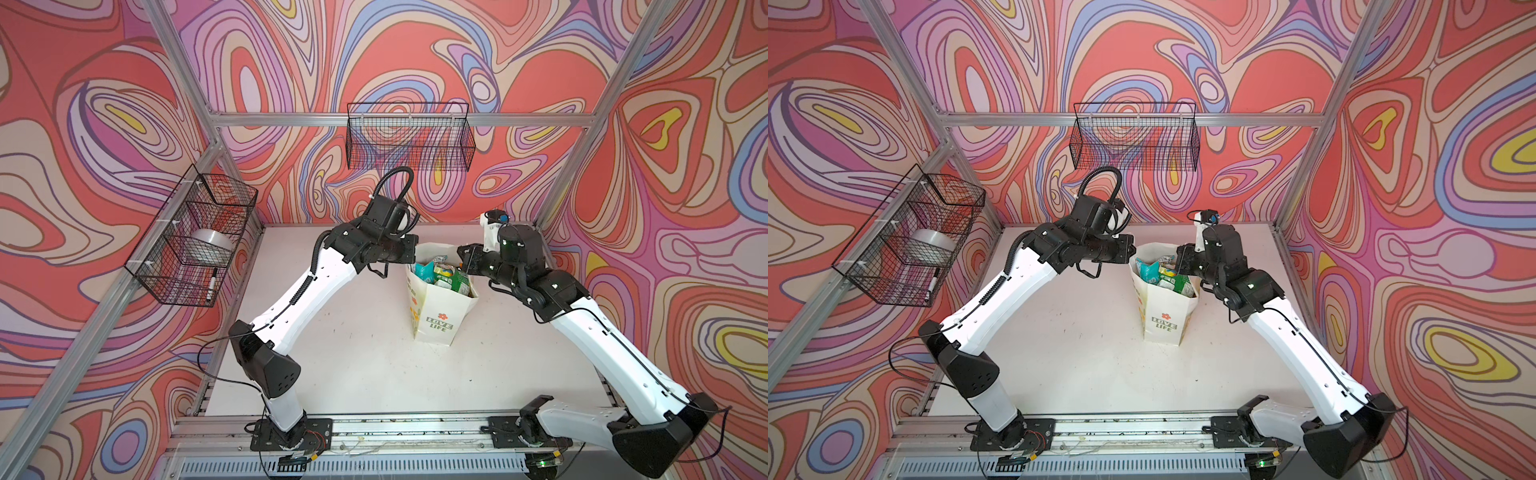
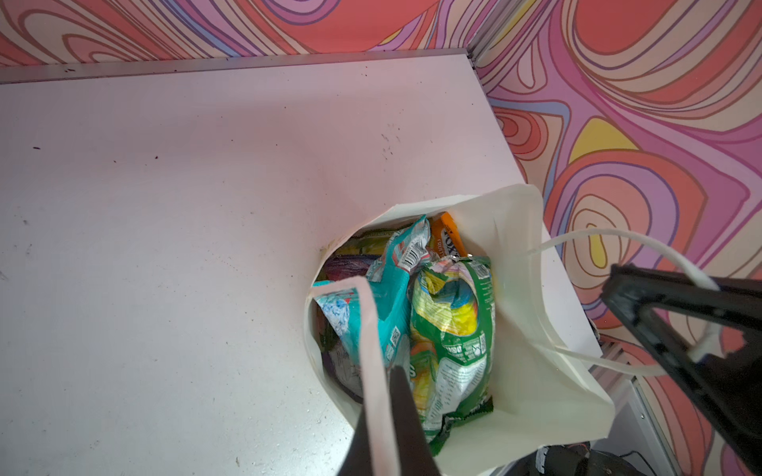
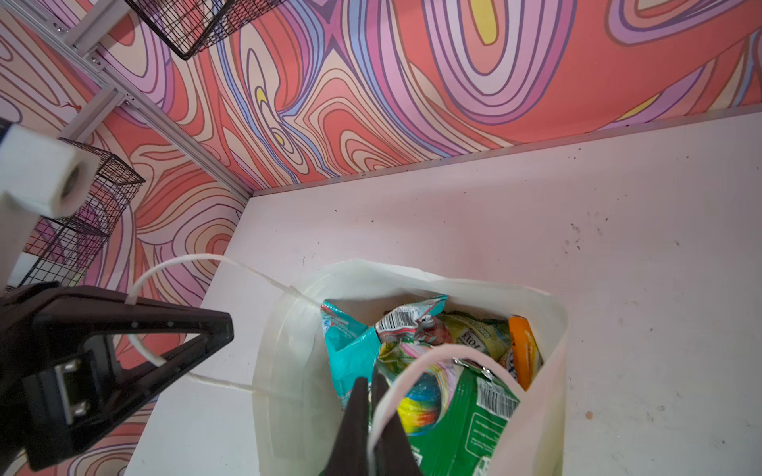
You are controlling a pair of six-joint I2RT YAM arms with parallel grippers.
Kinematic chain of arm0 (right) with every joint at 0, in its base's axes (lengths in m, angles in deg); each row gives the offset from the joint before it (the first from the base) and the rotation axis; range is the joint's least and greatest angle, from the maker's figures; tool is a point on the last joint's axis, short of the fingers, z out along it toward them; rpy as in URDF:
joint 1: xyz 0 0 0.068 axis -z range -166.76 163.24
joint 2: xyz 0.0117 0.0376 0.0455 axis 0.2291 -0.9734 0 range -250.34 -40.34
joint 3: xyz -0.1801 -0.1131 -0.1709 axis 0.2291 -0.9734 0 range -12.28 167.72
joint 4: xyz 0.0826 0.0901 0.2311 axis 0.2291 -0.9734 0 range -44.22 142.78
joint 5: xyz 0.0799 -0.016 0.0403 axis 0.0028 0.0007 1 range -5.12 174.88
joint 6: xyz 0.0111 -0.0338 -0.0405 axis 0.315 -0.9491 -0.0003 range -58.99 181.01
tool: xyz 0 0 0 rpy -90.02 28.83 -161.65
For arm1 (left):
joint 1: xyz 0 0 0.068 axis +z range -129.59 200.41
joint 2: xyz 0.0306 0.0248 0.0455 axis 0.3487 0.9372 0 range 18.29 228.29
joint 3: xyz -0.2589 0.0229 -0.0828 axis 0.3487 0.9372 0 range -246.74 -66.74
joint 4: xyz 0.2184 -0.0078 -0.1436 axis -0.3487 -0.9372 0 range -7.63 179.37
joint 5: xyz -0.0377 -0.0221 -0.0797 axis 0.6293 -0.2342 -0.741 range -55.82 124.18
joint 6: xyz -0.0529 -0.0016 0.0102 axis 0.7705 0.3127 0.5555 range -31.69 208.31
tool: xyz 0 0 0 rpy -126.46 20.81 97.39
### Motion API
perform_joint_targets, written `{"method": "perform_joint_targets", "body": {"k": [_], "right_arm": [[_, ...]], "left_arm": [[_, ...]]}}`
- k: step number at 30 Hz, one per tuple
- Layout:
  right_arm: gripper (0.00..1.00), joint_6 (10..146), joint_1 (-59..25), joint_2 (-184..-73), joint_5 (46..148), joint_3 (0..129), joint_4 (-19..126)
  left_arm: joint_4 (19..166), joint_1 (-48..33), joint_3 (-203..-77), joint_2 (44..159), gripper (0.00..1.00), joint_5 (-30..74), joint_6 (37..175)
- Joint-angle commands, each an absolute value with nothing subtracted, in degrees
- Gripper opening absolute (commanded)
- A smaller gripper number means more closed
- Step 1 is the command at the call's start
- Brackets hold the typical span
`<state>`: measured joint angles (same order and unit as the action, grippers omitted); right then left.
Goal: Place the snacks into the paper bag
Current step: Pick up the paper bag from the center of the table, then place the paper bag at the center of the table.
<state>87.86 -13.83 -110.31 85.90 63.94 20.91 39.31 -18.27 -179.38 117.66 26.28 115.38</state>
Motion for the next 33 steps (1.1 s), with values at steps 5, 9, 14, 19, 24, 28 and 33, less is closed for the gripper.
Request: {"method": "perform_joint_targets", "body": {"k": [5, 9, 14, 19, 24, 28, 33], "right_arm": [[0.0, 87.4, -13.9, -113.0, 91.1, 71.7, 24.0], [0.0, 87.9, -13.9, -115.4, 95.7, 77.6, 25.2], [0.0, 89.1, -13.9, -116.7, 96.3, 79.2, 28.4], [0.0, 90.5, -14.3, -120.9, 100.7, 82.0, 29.4], [0.0, 90.5, -14.3, -122.3, 100.2, 82.8, 30.1], [0.0, 91.4, -14.4, -122.2, 101.5, 79.7, 31.6], [0.0, 92.7, -14.4, -119.2, 102.1, 72.0, 34.1]], "left_arm": [[37.6, -18.1, -189.7, 119.5, 0.0, 21.5, 117.0], [30.7, -18.2, -197.9, 120.9, 0.0, 22.9, 116.4], [35.4, -18.1, -189.0, 113.2, 0.0, 27.0, 115.4], [28.1, -14.3, -190.7, 114.1, 0.0, 26.0, 116.0], [35.7, -12.5, -181.5, 108.2, 0.0, 29.4, 116.4], [34.9, -11.9, -179.1, 108.2, 0.0, 26.7, 115.8], [38.3, -11.8, -170.0, 104.7, 0.0, 28.0, 115.8]]}}
